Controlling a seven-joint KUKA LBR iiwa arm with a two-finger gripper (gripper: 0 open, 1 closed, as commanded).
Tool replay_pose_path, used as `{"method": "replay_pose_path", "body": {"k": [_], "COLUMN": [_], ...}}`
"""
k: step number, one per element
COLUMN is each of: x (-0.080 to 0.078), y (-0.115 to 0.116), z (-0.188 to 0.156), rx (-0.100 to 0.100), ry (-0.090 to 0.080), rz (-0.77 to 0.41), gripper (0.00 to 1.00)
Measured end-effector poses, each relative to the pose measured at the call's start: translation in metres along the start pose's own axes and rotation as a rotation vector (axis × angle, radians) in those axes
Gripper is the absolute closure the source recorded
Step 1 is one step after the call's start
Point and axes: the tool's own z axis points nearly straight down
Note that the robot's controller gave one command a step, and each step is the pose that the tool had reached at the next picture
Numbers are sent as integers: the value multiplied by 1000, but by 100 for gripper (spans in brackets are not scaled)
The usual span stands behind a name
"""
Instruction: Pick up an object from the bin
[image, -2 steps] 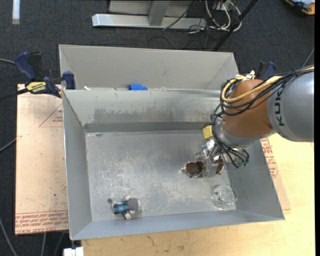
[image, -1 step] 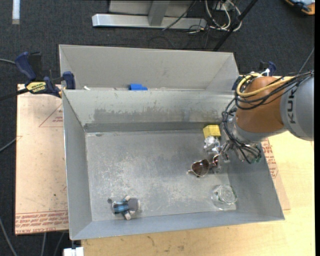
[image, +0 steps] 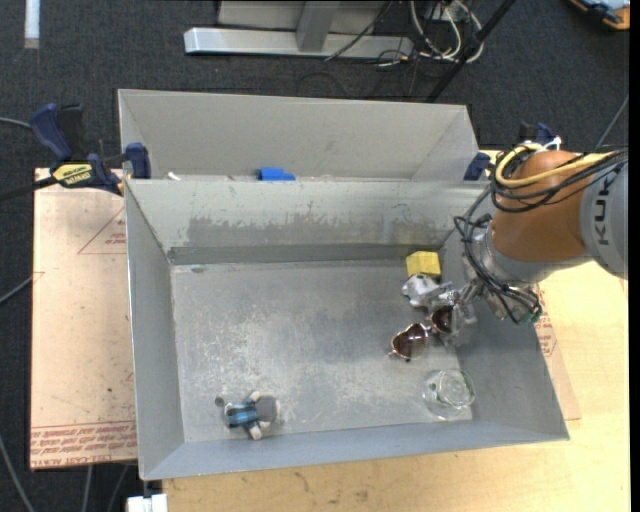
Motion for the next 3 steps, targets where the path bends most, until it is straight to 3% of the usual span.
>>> {"method": "replay_pose_path", "body": {"k": [1, 2, 3], "x": [-48, -44, -37], "y": [-8, -4, -6], "z": [0, -12, -2], "rx": [-7, 1, 6], "ry": [55, 28, 5], "rz": [-81, -62, -58], "gripper": [100, 100, 100]}}
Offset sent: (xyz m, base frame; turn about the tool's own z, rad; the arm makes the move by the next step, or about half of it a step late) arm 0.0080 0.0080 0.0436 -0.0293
